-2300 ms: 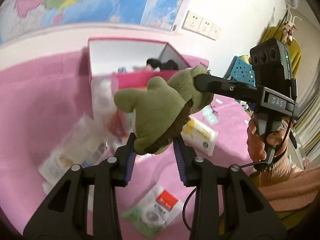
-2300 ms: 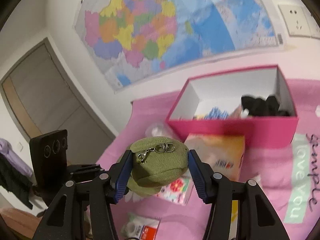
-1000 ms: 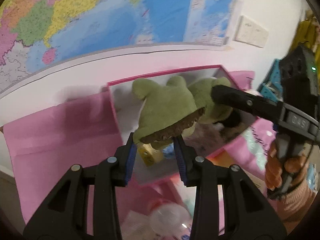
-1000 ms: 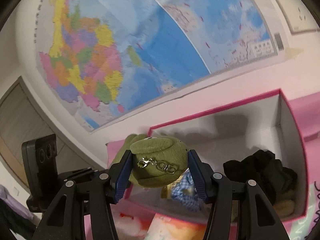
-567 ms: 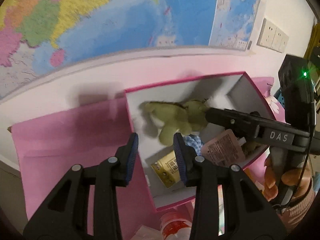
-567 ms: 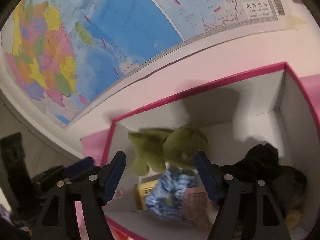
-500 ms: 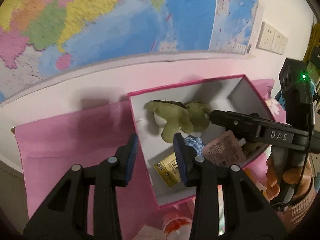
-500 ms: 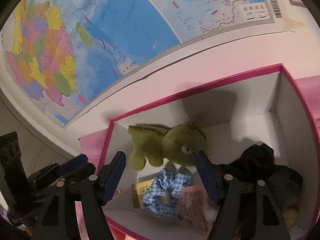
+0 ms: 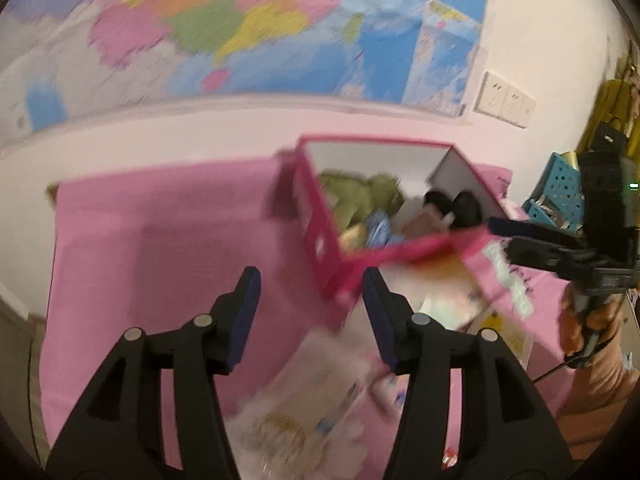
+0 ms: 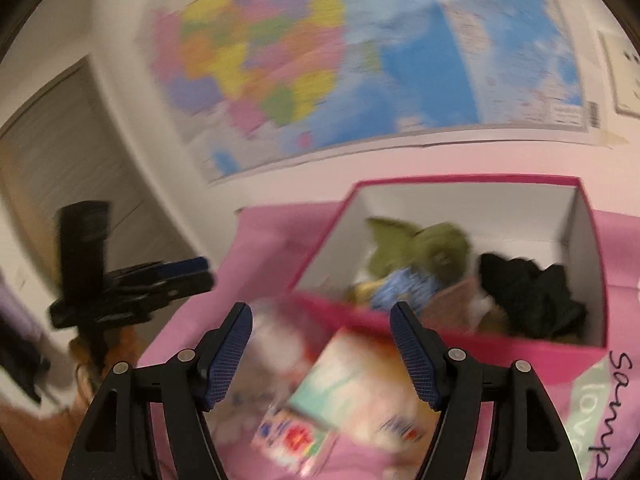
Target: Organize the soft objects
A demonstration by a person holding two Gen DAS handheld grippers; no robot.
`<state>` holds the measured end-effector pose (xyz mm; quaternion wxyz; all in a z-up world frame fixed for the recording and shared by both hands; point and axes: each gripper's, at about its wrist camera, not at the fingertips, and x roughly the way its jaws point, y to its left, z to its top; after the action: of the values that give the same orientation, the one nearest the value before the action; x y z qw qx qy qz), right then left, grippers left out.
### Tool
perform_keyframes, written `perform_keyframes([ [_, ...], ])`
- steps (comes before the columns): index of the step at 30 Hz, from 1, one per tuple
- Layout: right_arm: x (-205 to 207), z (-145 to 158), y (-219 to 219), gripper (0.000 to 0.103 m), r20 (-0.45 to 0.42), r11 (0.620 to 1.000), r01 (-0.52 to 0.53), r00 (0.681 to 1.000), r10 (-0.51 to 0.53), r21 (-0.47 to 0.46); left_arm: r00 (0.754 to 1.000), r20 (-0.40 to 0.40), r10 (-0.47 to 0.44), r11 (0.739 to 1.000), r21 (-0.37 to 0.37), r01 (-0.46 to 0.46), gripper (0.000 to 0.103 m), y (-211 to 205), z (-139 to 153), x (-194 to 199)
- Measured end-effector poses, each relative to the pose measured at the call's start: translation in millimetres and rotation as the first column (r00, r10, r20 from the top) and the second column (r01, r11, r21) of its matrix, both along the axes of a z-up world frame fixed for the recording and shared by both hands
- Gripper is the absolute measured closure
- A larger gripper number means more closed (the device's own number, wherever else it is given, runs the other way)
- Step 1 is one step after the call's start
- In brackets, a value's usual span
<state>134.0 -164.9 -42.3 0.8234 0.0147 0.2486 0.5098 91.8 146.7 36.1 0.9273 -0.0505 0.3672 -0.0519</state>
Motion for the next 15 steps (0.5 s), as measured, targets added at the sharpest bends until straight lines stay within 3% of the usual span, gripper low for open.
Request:
perform_keyframes([
  [7,-49,-29,39,0.031,0.029,0.985,-0.134,0.99,0.138,-0.113,0.987,-0.123,0.106,0.99,-0.076,-0.116,0.048,33,-58,-50],
  [12,-59,-49,76,0.049,0.024,0.963,-0.167,0.984,0.176,-0.21,0.97,-0.192,0.148,0.982,-0.091,-0.167,0.048,42,-87,-70],
  [15,-58,-61,97,0.054,0.016,0.949,-0.133,0.989,0.144,-0.287,0.966,-0.213,0.146,0.976,-0.129,-0.176,0.048,46,-97,-78],
])
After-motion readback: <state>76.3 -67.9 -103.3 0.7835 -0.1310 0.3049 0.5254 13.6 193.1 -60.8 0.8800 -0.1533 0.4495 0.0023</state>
